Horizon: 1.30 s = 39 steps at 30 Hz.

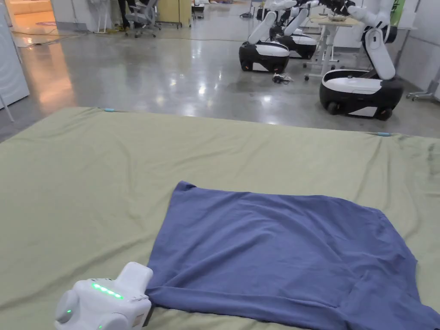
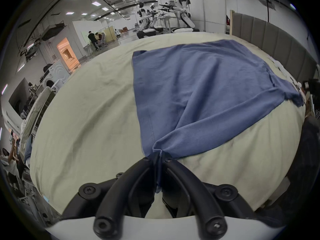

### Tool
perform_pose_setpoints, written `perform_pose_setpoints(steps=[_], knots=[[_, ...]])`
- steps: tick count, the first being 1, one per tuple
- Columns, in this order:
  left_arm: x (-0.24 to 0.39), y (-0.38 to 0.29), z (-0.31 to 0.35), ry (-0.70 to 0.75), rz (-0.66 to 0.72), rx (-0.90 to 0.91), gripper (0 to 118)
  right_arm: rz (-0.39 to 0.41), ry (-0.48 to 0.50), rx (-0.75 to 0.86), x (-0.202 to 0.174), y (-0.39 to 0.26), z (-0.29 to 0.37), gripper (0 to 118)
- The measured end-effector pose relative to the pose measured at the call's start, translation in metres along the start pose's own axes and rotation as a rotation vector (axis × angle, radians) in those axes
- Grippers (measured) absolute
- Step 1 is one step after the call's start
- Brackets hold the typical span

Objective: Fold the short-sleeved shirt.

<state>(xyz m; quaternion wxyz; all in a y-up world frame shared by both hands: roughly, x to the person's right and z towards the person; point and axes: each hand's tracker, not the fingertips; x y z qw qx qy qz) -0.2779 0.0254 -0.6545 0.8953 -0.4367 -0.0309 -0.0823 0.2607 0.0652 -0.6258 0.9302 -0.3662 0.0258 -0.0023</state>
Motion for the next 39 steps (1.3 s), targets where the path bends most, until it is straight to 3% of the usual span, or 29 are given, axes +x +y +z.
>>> perform_pose_setpoints(steps=[4,5,6,7,8,9,13,14,15,16,18,20,31,35,39], knots=[[-0.003,0.000,0.020,-0.008,0.027,0.040,5,-0.001,-0.015,0.024,0.017,0.001,0.000,0],[-0.002,0.000,0.025,-0.003,0.032,0.053,5,-0.012,-0.016,0.030,0.021,0.001,-0.001,7],[-0.005,0.001,0.029,-0.010,0.036,0.060,5,-0.021,-0.015,0.034,0.027,0.001,-0.004,32],[-0.007,0.003,0.033,-0.016,0.042,0.064,5,-0.023,-0.013,0.029,0.030,0.001,-0.008,84],[-0.003,0.003,0.035,-0.015,0.041,0.067,5,-0.016,-0.009,0.006,0.032,0.000,-0.013,112],[0.004,0.004,0.035,-0.011,0.038,0.072,5,-0.007,-0.003,-0.002,0.034,-0.002,-0.019,118],[0.013,0.007,0.040,-0.001,0.032,0.076,5,0.057,-0.022,-0.103,0.036,-0.011,-0.044,112],[0.013,0.007,0.041,-0.001,0.032,0.074,5,0.050,-0.012,-0.116,0.035,-0.014,-0.046,94],[0.013,0.006,0.043,0.002,0.035,0.075,5,0.035,0.001,-0.134,0.037,-0.017,-0.048,55],[0.012,0.005,0.044,0.002,0.036,0.076,5,0.001,-0.012,-0.149,0.040,-0.020,-0.051,3],[0.020,0.004,0.044,0.001,0.032,0.068,5,-0.082,-0.001,-0.159,0.045,-0.026,-0.051,3],[0.018,0.002,0.045,0.022,0.020,0.070,5,-0.116,0.036,-0.131,0.052,-0.026,-0.044,3],[0.015,0.067,0.070,0.081,-0.040,0.155,5,0.010,-0.037,0.061,0.037,0.069,-0.003,3],[0.005,0.113,0.024,0.093,-0.054,0.100,5,0.086,-0.081,0.010,0.030,0.114,-0.048,3],[0.000,0.145,-0.052,0.075,0.001,-0.046,5,0.108,-0.096,-0.078,0.028,0.138,-0.121,3]])
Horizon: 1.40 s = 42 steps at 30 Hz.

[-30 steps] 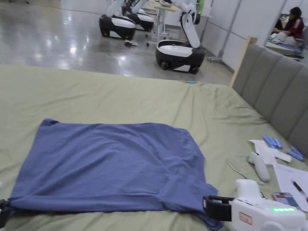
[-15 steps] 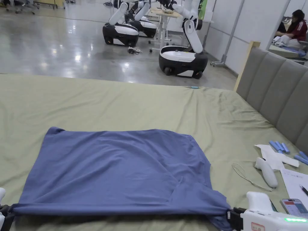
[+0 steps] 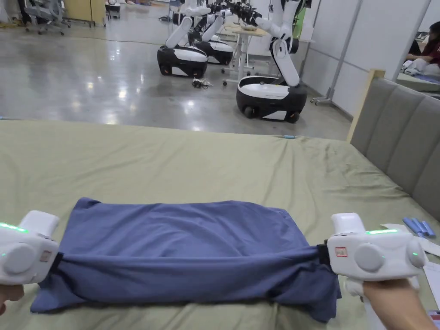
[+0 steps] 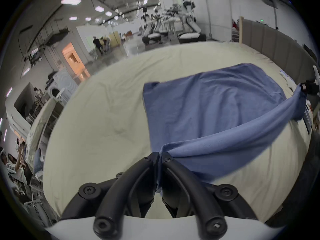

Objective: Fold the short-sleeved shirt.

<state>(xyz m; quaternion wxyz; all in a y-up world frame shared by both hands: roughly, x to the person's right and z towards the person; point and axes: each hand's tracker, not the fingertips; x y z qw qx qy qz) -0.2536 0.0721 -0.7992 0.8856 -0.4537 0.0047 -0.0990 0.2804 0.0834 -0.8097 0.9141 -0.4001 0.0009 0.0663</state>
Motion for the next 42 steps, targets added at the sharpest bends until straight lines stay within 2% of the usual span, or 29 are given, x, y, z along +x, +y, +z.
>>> perform_pose_setpoints(steps=[4,6,7,8,9,10,11,13,17,19,20,21,22,23,24,25,29,30,33,34,40,41,42], knots=[[-0.003,0.010,-0.055,0.007,0.100,-0.106,5,-0.069,0.008,-0.050,0.001,0.005,-0.049,3],[-0.002,0.008,-0.055,-0.008,0.094,-0.096,5,-0.112,0.037,-0.068,0.004,0.002,-0.055,3],[-0.001,0.006,-0.050,-0.021,0.084,-0.074,6,-0.106,0.037,-0.062,0.007,0.000,-0.055,3],[-0.001,0.002,-0.044,-0.021,0.080,-0.035,15,-0.114,0.053,-0.036,0.010,-0.004,-0.052,17],[-0.005,-0.002,-0.036,-0.031,0.085,0.003,37,-0.115,0.070,-0.003,0.013,-0.007,-0.048,52],[-0.007,-0.008,-0.021,-0.021,0.111,0.043,66,-0.105,0.069,0.007,0.015,-0.011,-0.039,106],[-0.007,-0.014,-0.006,-0.024,0.120,0.098,80,-0.102,0.069,0.010,0.017,-0.014,-0.030,117],[-0.004,-0.036,0.034,-0.007,0.098,0.249,83,-0.104,0.117,0.115,0.015,-0.028,0.004,111],[0.008,-0.101,0.093,0.042,0.080,0.437,83,-0.085,0.121,0.230,-0.011,-0.069,0.069,112],[0.015,-0.132,0.104,0.110,0.092,0.426,83,-0.105,0.136,0.255,-0.026,-0.091,0.088,108],[0.017,-0.145,0.105,0.100,0.112,0.390,82,-0.115,0.122,0.258,-0.034,-0.102,0.096,94],[0.018,-0.154,0.104,0.094,0.125,0.371,78,-0.126,0.095,0.256,-0.039,-0.108,0.099,59],[0.017,-0.161,0.101,0.083,0.126,0.343,49,-0.132,0.054,0.242,-0.046,-0.114,0.098,4],[0.018,-0.165,0.094,0.087,0.129,0.294,8,-0.137,0.047,0.248,-0.052,-0.121,0.099,0],[0.015,-0.168,0.089,0.108,0.147,0.260,4,-0.142,0.075,0.242,-0.053,-0.125,0.099,0],[0.011,-0.170,0.084,0.026,0.136,0.222,4,-0.162,0.120,0.204,-0.056,-0.127,0.096,0],[-0.002,-0.156,0.054,0.031,0.085,0.183,4,-0.133,0.094,0.209,-0.060,-0.123,0.094,0],[-0.002,-0.150,0.045,0.030,0.082,0.180,6,-0.131,0.098,0.204,-0.060,-0.122,0.093,0],[-0.005,-0.127,0.024,0.009,0.041,0.168,80,-0.115,0.102,0.177,-0.064,-0.120,0.089,0],[0.001,-0.122,0.015,0.007,0.030,0.174,89,-0.117,0.107,0.170,-0.064,-0.120,0.089,0],[0.006,-0.079,-0.030,0.013,-0.036,0.096,86,-0.127,0.098,0.126,-0.054,-0.112,0.080,0],[0.006,-0.074,-0.034,0.012,-0.044,0.086,80,-0.118,0.083,0.116,-0.049,-0.112,0.077,0],[0.006,-0.071,-0.037,0.005,-0.045,0.064,53,-0.113,0.069,0.111,-0.045,-0.111,0.075,0]])
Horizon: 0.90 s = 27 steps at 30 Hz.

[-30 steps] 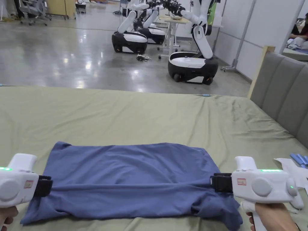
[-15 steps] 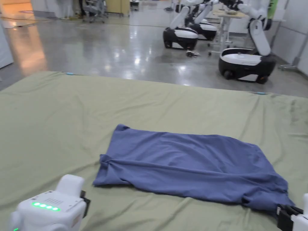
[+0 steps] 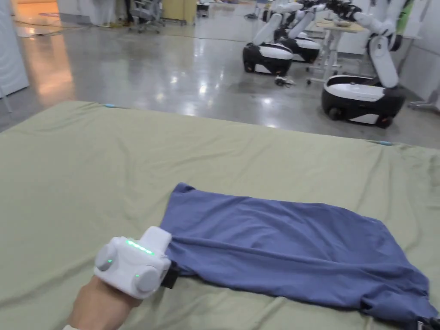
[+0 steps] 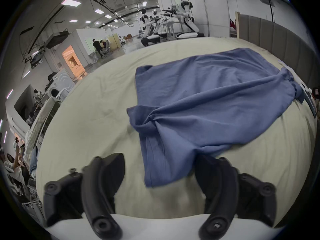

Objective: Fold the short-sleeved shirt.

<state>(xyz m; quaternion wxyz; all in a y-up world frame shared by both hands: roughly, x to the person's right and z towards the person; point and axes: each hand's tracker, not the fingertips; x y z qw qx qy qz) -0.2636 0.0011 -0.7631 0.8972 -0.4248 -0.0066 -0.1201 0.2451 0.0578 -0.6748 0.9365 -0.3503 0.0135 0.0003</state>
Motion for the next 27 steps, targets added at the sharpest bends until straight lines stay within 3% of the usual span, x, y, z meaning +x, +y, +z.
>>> perform_pose_setpoints(steps=[1,3,4,5,6,7,8,9,13,14,15,16,19,24,27], knots=[[-0.003,0.003,-0.004,-0.044,0.010,-0.030,8,0.003,-0.012,-0.011,0.007,0.002,-0.003,0],[-0.004,0.006,-0.011,-0.069,0.031,-0.035,8,0.005,-0.037,-0.033,0.020,0.004,-0.013,1],[-0.004,0.006,-0.013,-0.075,0.028,-0.048,8,0.006,-0.035,-0.034,0.028,0.004,-0.017,18],[-0.004,0.007,-0.013,-0.073,0.018,-0.053,8,0.007,-0.034,-0.035,0.035,0.005,-0.023,18],[-0.005,0.007,-0.012,-0.073,0.015,-0.047,8,0.005,-0.028,-0.037,0.039,0.007,-0.027,27],[-0.007,0.007,-0.012,-0.073,0.017,-0.042,8,-0.004,-0.005,-0.046,0.044,0.009,-0.035,51],[0.003,0.004,0.001,-0.075,0.022,-0.041,8,-0.009,0.020,-0.081,0.046,0.010,-0.045,96],[0.003,0.004,0.003,-0.077,0.030,-0.037,8,-0.012,0.027,-0.106,0.048,0.010,-0.052,118],[0.009,0.004,0.009,-0.074,0.029,-0.036,8,0.014,0.002,-0.118,0.047,0.013,-0.089,110],[0.010,0.005,0.010,-0.069,0.028,-0.036,8,0.014,0.011,-0.131,0.048,0.014,-0.099,96],[0.011,0.005,0.010,-0.067,0.027,-0.035,8,0.006,0.001,-0.148,0.049,0.015,-0.106,64],[0.012,0.006,0.011,-0.065,0.028,-0.035,8,-0.002,-0.039,-0.190,0.051,0.017,-0.115,10],[0.009,0.009,0.023,-0.058,0.028,-0.027,7,-0.061,0.013,-0.174,0.055,0.030,-0.109,5],[-0.003,0.023,0.066,-0.053,0.028,0.022,7,-0.038,0.037,-0.115,0.061,0.062,-0.051,5],[-0.006,0.027,0.103,-0.066,-0.009,0.035,7,0.017,0.025,-0.076,0.060,0.073,-0.013,5]])
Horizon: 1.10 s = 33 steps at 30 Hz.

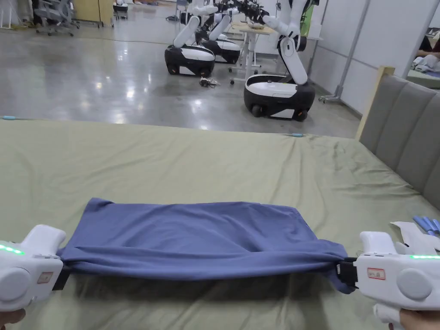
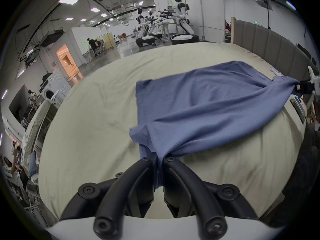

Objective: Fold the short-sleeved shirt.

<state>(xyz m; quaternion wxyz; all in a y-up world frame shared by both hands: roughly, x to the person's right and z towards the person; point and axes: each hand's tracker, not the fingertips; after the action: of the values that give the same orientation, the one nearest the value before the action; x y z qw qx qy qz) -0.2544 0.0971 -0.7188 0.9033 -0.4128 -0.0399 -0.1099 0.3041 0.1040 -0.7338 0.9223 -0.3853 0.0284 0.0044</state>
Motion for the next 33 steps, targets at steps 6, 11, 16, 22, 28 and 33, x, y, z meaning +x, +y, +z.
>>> perform_pose_setpoints(steps=[6,11,16,22,28,33], knots=[[-0.007,-0.020,0.046,-0.035,0.004,-0.009,7,0.073,0.017,-0.051,-0.002,-0.024,0.047,5],[0.001,-0.067,0.017,-0.072,0.048,-0.129,7,0.107,0.003,-0.184,-0.010,-0.077,0.017,5],[0.006,-0.103,-0.007,-0.103,0.110,-0.159,7,0.042,0.021,-0.211,-0.007,-0.114,-0.008,5],[0.006,-0.095,0.075,-0.026,0.190,0.237,91,0.085,0.079,0.050,-0.013,-0.092,0.058,114],[0.034,-0.066,0.074,0.054,0.193,0.374,88,0.120,0.077,0.272,-0.071,-0.056,0.062,110],[0.033,-0.037,0.015,0.060,0.165,0.225,4,0.064,0.032,0.223,-0.102,-0.039,0.021,1]])
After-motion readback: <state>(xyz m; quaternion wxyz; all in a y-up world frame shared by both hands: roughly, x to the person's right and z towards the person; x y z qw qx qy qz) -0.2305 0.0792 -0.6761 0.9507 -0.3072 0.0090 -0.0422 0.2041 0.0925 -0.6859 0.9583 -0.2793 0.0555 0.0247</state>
